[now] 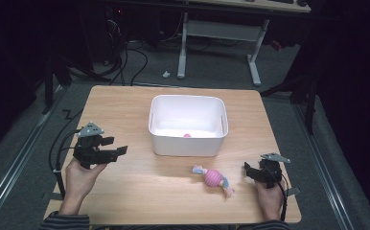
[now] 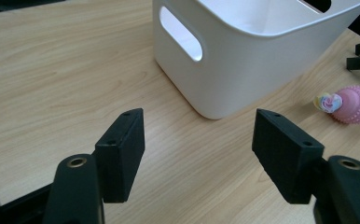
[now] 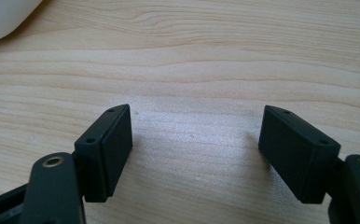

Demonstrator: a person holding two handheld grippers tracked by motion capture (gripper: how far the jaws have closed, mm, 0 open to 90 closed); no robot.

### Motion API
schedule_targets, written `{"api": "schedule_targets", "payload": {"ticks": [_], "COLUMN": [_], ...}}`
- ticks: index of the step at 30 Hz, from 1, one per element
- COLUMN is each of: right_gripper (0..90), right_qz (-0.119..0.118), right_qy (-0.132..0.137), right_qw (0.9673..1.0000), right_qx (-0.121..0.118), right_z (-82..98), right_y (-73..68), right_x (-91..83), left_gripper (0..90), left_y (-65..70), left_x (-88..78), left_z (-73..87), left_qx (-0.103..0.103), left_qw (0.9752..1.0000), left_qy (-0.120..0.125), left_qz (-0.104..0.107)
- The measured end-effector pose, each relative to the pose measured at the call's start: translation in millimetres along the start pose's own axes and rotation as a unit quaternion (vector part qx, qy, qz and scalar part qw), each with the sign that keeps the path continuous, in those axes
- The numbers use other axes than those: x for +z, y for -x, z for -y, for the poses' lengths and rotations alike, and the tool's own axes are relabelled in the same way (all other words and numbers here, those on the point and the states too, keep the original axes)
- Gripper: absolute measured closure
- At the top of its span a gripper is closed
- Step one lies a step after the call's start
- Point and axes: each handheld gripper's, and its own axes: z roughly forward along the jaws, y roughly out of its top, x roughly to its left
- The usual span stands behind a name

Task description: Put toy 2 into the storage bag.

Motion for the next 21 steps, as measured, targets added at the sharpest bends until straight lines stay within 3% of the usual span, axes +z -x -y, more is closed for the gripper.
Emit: {"api": "schedule_targets", "payload": {"ticks": [11, 15, 21], "right_gripper": [26.0, 26.0, 26.0], "right_qz": [0.0, 0.0, 0.0], "right_qy": [0.0, 0.0, 0.0], "right_qw": [1.0, 1.0, 1.0], "right_qx": [-0.001, 0.0, -0.001], "right_z": [0.0, 0.0, 0.0], "right_y": [0.1, -0.1, 0.1], "right_x": [0.0, 0.0, 0.0], "left_gripper": [34.3, 35.2, 35.4], "left_y": [-0.2, 4.6, 4.2], "left_x": [14.6, 22.3, 36.2], "left_z": [17.3, 24.3, 35.0], "left_qx": [-0.009, 0.008, 0.005], "left_qw": [0.9999, 0.9997, 0.9996], "left_qy": [-0.013, -0.011, -0.015], "left_qz": [-0.003, -0.022, -0.024]}}
